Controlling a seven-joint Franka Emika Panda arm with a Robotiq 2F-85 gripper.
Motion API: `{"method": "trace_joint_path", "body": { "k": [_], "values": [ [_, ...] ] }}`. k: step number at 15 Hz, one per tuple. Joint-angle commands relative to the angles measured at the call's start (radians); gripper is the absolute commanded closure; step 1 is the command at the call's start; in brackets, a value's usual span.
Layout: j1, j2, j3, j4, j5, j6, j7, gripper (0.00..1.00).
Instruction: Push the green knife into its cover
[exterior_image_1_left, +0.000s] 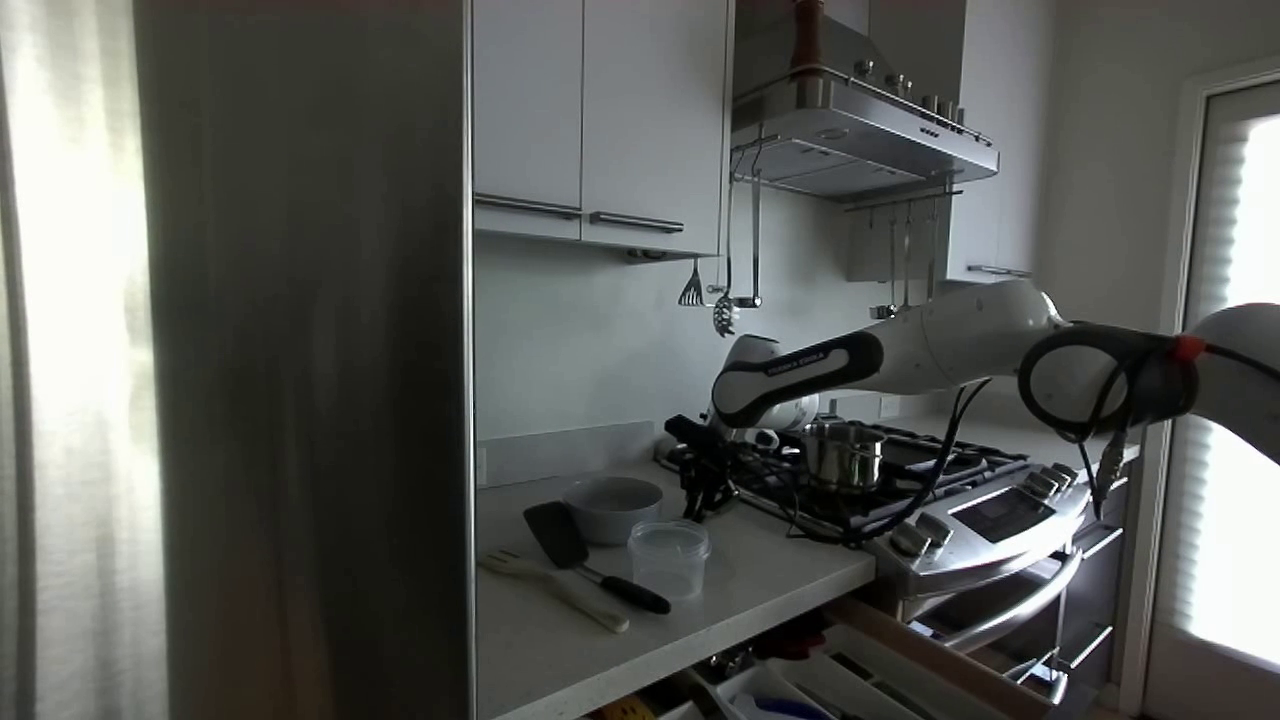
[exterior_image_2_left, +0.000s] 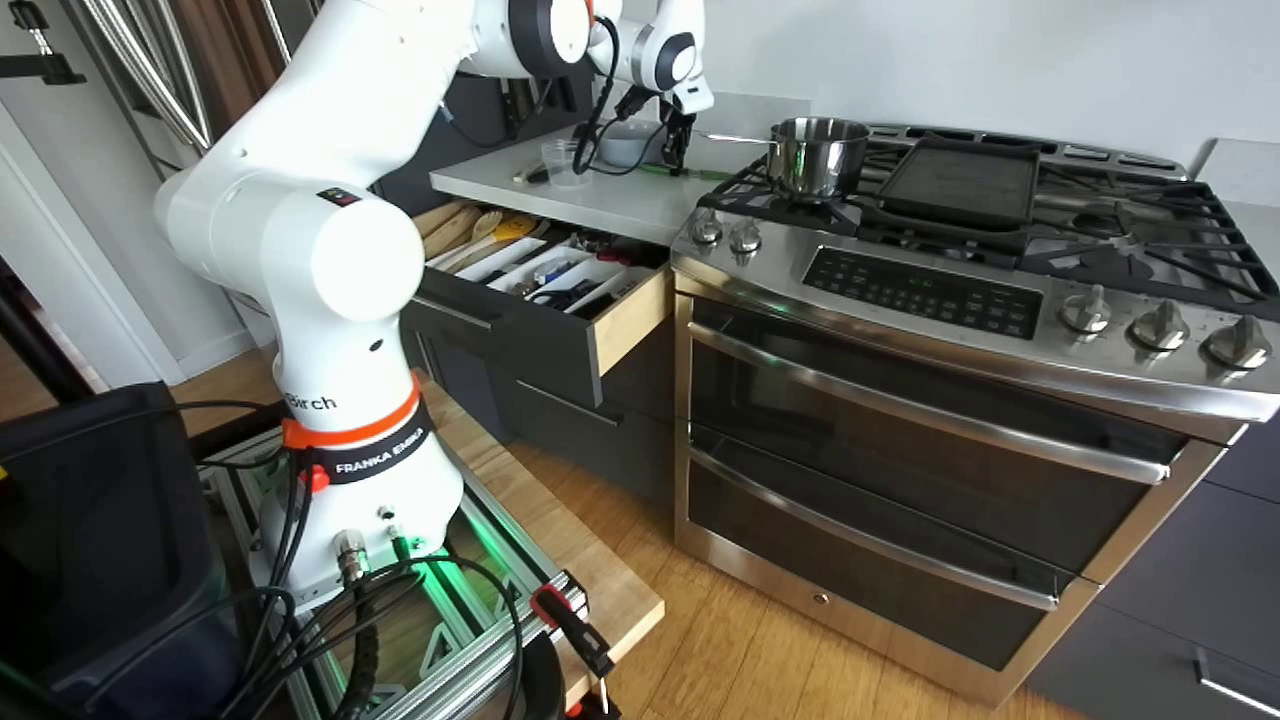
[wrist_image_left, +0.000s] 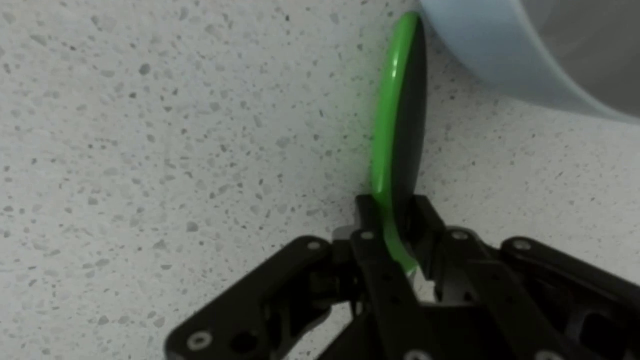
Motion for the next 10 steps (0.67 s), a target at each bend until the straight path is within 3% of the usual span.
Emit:
{"method": "trace_joint_path", "body": {
  "k": [1, 10],
  "values": [
    [-0.021, -0.003, -0.023, -0.030, -0.004, 0.028, 0.010, 0.95],
    [-0.050, -0.031, -0.025, -0.068, -0.007, 0.021, -0.024, 0.95]
  ]
}}
